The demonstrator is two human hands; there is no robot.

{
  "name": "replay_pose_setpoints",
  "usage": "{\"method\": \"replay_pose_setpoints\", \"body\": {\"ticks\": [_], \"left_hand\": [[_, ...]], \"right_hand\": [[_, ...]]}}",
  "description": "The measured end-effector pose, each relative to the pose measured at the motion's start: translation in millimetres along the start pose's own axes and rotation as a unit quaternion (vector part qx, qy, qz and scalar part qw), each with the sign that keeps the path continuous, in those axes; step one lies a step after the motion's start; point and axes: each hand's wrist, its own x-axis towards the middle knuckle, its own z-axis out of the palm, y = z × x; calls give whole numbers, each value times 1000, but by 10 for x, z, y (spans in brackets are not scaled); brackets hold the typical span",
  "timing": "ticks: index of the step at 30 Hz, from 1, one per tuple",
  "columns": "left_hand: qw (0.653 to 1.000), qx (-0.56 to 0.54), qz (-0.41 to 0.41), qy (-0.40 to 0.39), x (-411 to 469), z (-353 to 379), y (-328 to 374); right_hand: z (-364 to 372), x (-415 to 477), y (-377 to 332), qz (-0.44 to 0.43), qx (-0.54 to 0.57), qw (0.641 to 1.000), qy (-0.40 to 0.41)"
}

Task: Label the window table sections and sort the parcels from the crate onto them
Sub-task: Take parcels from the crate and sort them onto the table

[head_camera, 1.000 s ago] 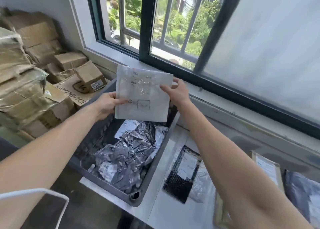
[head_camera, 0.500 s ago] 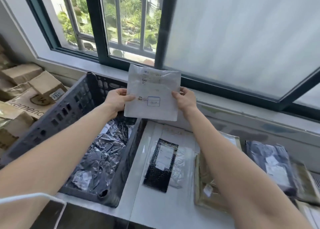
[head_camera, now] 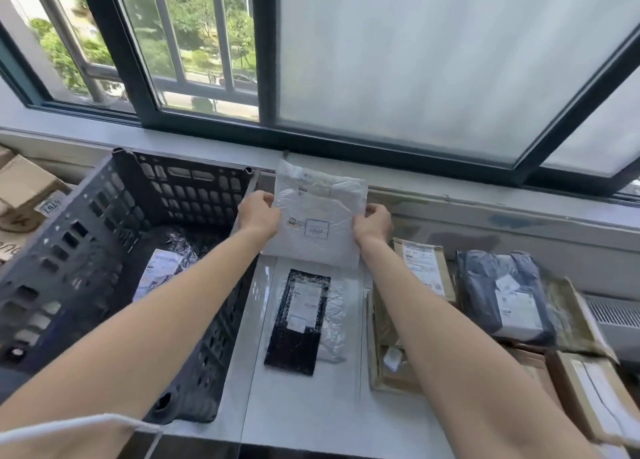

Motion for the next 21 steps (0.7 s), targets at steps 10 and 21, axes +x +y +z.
{"method": "replay_pose_setpoints", "body": {"ticks": [10,21], "left_hand": [[983,-30,-150,-105,-242,681,-658],[981,109,-97,-131,-389,977,-916]], "right_hand": [[296,-169,947,99,-79,983,-134],[535,-268,1363,113,-179,965,-152]]}}
